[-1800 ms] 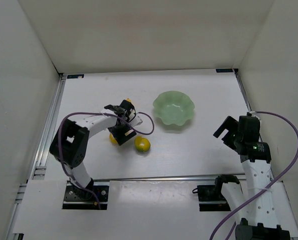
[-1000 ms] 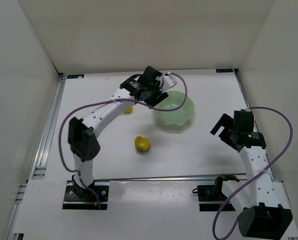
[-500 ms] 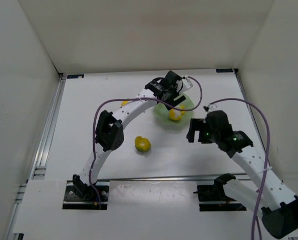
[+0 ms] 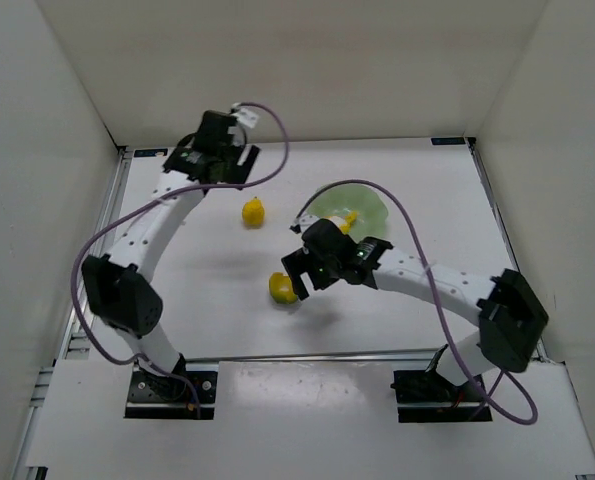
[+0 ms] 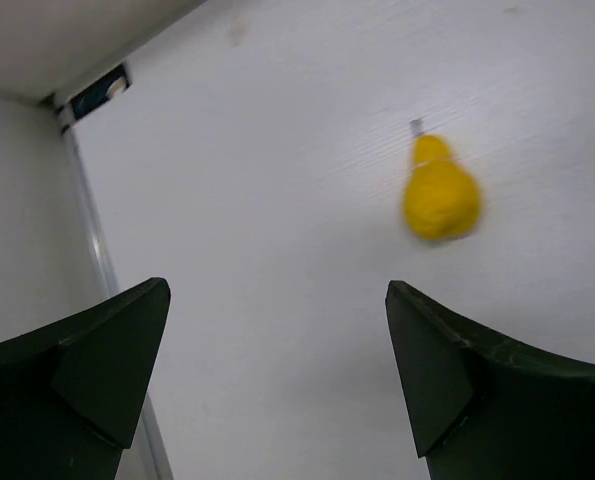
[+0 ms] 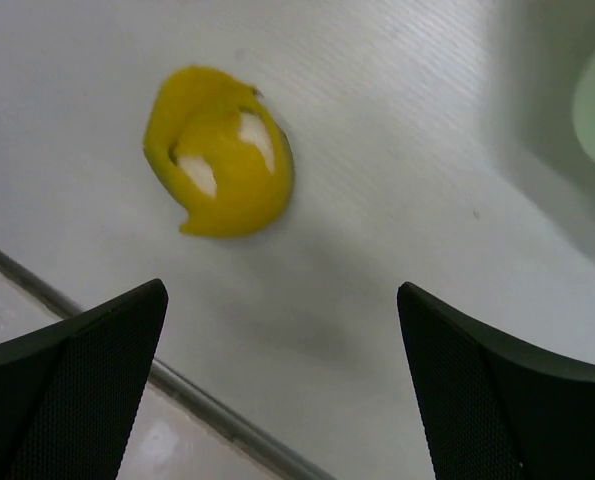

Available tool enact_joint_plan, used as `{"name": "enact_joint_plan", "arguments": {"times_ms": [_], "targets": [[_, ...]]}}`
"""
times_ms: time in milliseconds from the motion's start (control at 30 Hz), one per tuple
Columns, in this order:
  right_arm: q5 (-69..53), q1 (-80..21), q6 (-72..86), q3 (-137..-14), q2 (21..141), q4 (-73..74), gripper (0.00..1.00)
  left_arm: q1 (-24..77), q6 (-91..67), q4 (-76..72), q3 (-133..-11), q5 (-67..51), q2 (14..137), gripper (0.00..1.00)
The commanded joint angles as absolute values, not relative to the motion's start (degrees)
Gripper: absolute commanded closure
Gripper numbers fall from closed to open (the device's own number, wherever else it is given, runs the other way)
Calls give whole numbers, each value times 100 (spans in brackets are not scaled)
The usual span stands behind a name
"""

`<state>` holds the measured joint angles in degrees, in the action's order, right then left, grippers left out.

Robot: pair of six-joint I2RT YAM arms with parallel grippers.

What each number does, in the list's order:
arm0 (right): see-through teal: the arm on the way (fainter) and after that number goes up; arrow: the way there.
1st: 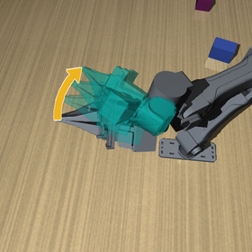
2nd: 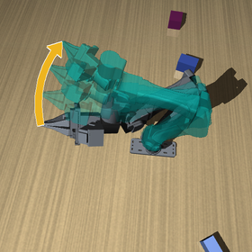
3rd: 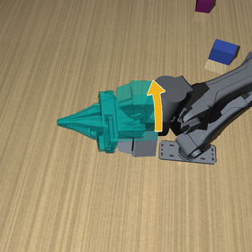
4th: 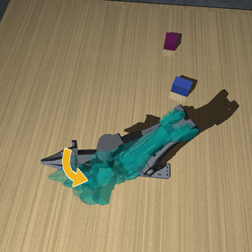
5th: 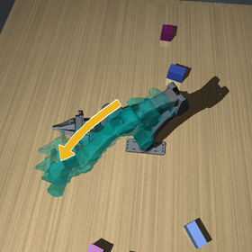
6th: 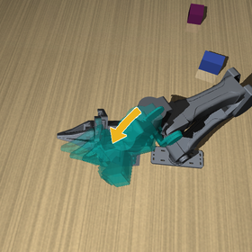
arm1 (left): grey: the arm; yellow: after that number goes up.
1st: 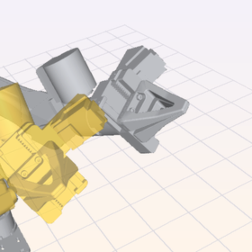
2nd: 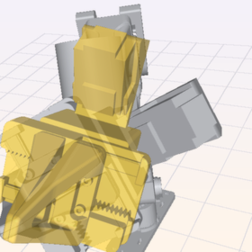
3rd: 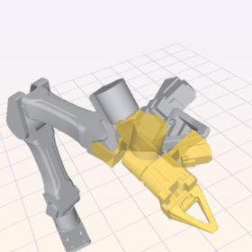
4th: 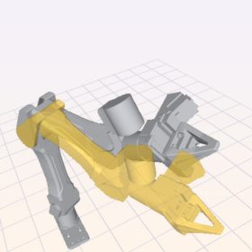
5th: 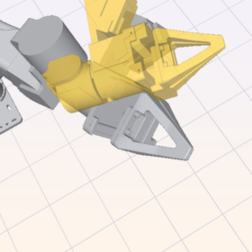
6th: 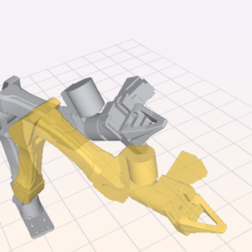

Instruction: Place and organize the fake fruits in the fruit bowl

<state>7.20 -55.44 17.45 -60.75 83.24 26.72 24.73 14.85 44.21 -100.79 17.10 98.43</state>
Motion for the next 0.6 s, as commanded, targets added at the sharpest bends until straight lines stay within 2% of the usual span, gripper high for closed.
{"name": "enact_joint_plan", "arguments": {"times_ms": [0, 200, 333, 433, 467, 500, 567], "targets": [[387, -5642, 1381, -6696, 8919, 2145, 0, 2014, 1196, 4641, -8952, 2116, 9239, 0], [-377, -5643, 994, -7453, 10570, 2276, 0, 1372, 1046, 4641, -7386, 2180, 8245, 0], [-624, -5643, 993, -7453, 10915, 2338, 0, 1179, 1046, 4641, -7041, 2066, 7980, 0], [-493, -5695, 1063, -7453, 10916, 2338, 6, 1073, 1046, 4641, -6979, 2065, 7928, 0], [-440, -5695, 1116, -7523, 10916, 2338, 21, 1072, 1046, 4641, -7048, 2065, 7928, 0], [-379, -5695, 1116, -7523, 10785, 2338, 30, 1072, 1046, 4641, -7049, 2065, 7989, 0], [-238, -5695, 1186, -7523, 10583, 2277, 55, 1072, 1046, 4641, -7198, 2005, 8041, 0]]}}
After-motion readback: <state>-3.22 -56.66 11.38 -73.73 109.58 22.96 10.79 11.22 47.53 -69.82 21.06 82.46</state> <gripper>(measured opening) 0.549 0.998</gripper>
